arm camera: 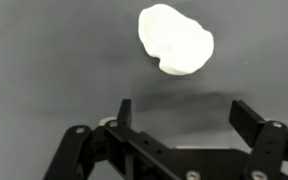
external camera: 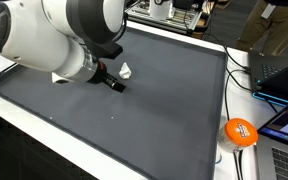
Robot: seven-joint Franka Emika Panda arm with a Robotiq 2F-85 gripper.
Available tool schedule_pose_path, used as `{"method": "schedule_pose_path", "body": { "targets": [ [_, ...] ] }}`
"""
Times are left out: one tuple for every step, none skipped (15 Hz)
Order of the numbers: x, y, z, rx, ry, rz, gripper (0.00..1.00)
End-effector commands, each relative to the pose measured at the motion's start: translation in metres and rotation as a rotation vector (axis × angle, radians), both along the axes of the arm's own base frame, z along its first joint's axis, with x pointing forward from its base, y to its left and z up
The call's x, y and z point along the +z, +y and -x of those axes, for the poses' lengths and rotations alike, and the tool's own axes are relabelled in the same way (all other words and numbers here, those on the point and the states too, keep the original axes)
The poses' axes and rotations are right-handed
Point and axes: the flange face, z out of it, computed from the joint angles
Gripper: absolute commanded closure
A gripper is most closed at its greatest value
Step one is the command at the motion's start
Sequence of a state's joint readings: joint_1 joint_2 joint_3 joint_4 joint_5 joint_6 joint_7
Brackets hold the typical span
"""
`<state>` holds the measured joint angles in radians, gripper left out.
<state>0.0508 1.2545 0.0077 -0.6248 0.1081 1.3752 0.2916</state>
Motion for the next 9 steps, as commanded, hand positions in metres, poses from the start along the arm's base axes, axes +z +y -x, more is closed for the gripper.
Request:
{"method": "schedule_pose_path", "body": {
  "targets": [
    [-0.004, 0.001, -0.002, 0.017, -0.016, -0.003, 0.00],
    [-0.003, 0.001, 0.002, 0.038, 0.013, 0.004, 0.00],
    [-0.002, 0.001, 0.004, 0.049, 0.029, 0.002, 0.00],
    [-0.003, 0.001, 0.006, 0.062, 0.043, 0.003, 0.00],
    [-0.004, 0.002, 0.008, 0.075, 0.056, -0.002, 0.00],
    [-0.005, 0.002, 0.010, 0.083, 0.067, 0.002, 0.00],
    [-0.008, 0.004, 0.014, 0.093, 0.091, 0.003, 0.00],
    [-0.010, 0.004, 0.016, 0.094, 0.111, 0.006, 0.00],
    [-0.010, 0.005, 0.018, 0.092, 0.122, 0.007, 0.00]
  ]
}}
